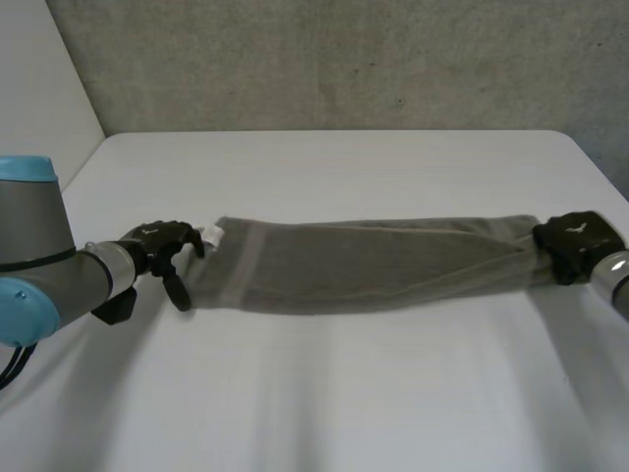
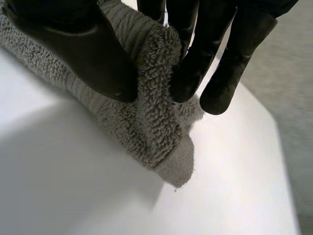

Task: Fold the towel.

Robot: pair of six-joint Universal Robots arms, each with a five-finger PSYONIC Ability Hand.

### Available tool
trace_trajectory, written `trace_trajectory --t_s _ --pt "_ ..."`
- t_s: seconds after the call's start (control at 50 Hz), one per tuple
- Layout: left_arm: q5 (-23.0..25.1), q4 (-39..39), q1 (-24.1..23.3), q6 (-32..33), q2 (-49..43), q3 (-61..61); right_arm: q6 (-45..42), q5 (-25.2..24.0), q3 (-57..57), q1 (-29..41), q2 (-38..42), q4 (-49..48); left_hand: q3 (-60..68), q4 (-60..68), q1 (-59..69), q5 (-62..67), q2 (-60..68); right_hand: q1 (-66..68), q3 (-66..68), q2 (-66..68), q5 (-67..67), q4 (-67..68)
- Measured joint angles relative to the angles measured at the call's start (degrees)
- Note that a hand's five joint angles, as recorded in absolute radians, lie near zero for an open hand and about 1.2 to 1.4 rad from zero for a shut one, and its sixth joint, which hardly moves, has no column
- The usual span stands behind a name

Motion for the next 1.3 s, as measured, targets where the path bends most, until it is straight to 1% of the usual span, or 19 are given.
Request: trace_trajectory --t_s 0.12,0.22,0.3,0.36,0.38,0.42,0.52,0.54,0.56,0.6,0.64,0.68,0.74,0.8,0.94,1.0,1.12,1.18,1.3 --pt "0.01 0.02 0.07 -0.06 0.96 -0.38 -3.70 0.55 -4.73 -3.10 -2.23 4.59 -0.27 -0.18 -0.20 -0.17 -0.16 0.00 0.01 0.00 0.00 0.00" --pt "0.00 0.04 0.08 -0.20 1.61 -0.45 -5.19 2.39 -11.10 -0.23 -3.06 9.83 -0.27 -0.19 -0.22 -0.17 -0.32 -0.02 0.29 0.00 0.00 0.08" --pt "0.00 0.04 0.12 -0.81 2.09 -0.45 -2.72 6.48 -20.29 10.97 -2.56 13.42 -0.27 -0.19 -0.22 -0.17 -0.33 -0.03 0.48 0.77 0.00 0.22" --pt "0.01 0.04 0.24 -1.42 2.32 -0.45 -0.58 9.45 -26.46 20.11 -1.07 14.27 -0.27 -0.19 -0.22 -0.17 -0.34 -0.03 0.51 1.29 0.00 0.22" --pt "0.01 0.04 0.28 -1.55 2.37 -0.45 -0.23 9.99 -27.68 21.94 -0.63 14.33 -0.27 -0.19 -0.22 -0.17 -0.34 -0.03 0.51 1.29 0.00 0.22" --pt "0.03 0.04 0.46 -2.06 2.57 -0.45 0.90 11.88 -32.39 29.80 1.76 14.46 -0.27 -0.20 -0.22 -0.17 -0.35 -0.04 0.51 1.29 0.00 0.22" --pt "0.02 0.04 0.78 -2.66 3.00 -0.54 1.73 14.05 -40.14 43.63 8.51 14.56 -0.27 -0.20 -0.22 -0.17 -0.35 -0.14 -0.74 1.19 -0.32 -0.92" --pt "0.01 0.04 0.80 -2.69 3.04 -0.56 1.72 14.18 -40.87 44.94 9.46 14.65 -0.27 -0.20 -0.22 -0.17 -0.35 -2.59 -3.68 -1.12 -2.31 -3.13" --pt "0.01 0.04 0.83 -2.73 3.12 -0.62 1.65 14.34 -42.29 47.36 11.48 15.00 -0.27 -0.20 -0.22 -0.17 -0.36 -10.79 -12.43 -9.50 -10.60 -11.49" --pt "0.02 0.04 0.83 -2.76 3.30 -0.77 1.43 14.57 -44.63 51.11 15.48 16.21 -0.27 -0.20 -0.22 -0.17 -0.36 -34.01 -33.94 -31.78 -34.50 -34.10" --pt "0.02 0.04 0.79 -2.76 3.43 -0.88 1.27 14.83 -46.28 53.12 18.36 17.62 -0.27 -0.20 -0.22 -0.17 -0.36 -46.59 -48.33 -45.57 -49.30 -48.41" --pt "0.03 0.04 0.71 -2.75 3.57 -0.97 1.25 15.15 -47.57 54.18 20.47 19.08 -0.27 -0.20 -0.22 -0.17 -0.36 -52.61 -55.41 -51.60 -56.20 -55.20" --pt "0.04 0.04 0.55 -2.73 3.88 -0.93 1.58 15.53 -48.59 54.47 21.78 20.76 -0.27 -0.20 -0.22 -0.17 -0.37 -55.30 -58.54 -53.18 -59.89 -59.05" --pt "0.05 0.06 0.20 -2.76 4.53 -0.52 3.12 15.80 -48.76 53.37 20.96 22.17 -0.27 -0.20 -0.22 -0.17 -0.38 -56.40 -59.45 -53.23 -60.44 -60.07" --pt "0.10 0.07 -1.91 -4.78 6.72 1.18 10.84 14.54 -42.81 47.93 12.31 23.21 -0.27 -0.20 -0.22 -0.17 -0.38 -56.61 -59.45 -53.23 -60.44 -60.10" --pt "0.23 0.05 -3.75 -7.08 8.02 1.86 13.63 12.96 -36.46 44.68 6.84 22.57 -0.27 -0.20 -0.22 -0.16 -0.38 -56.61 -59.45 -53.23 -60.44 -60.10" --pt "0.40 0.11 -7.42 -9.80 8.93 1.44 15.11 9.69 -22.53 38.59 -0.53 18.65 -0.27 -0.20 -0.22 -0.19 -0.38 -56.60 -59.45 -53.23 -60.31 -60.10" --pt "0.46 0.19 -9.94 -10.25 8.48 0.97 14.98 8.58 -14.47 35.58 -3.00 14.96 -0.27 -0.20 -0.22 -0.17 -0.38 -56.60 -59.45 -53.23 -60.31 -60.10" --pt "0.36 1.65 -13.95 -10.20 5.31 1.26 14.55 8.00 -4.20 32.30 -4.87 9.06 -0.27 -0.20 -0.22 -0.17 -0.38 -56.60 -59.45 -53.23 -60.30 -60.09"
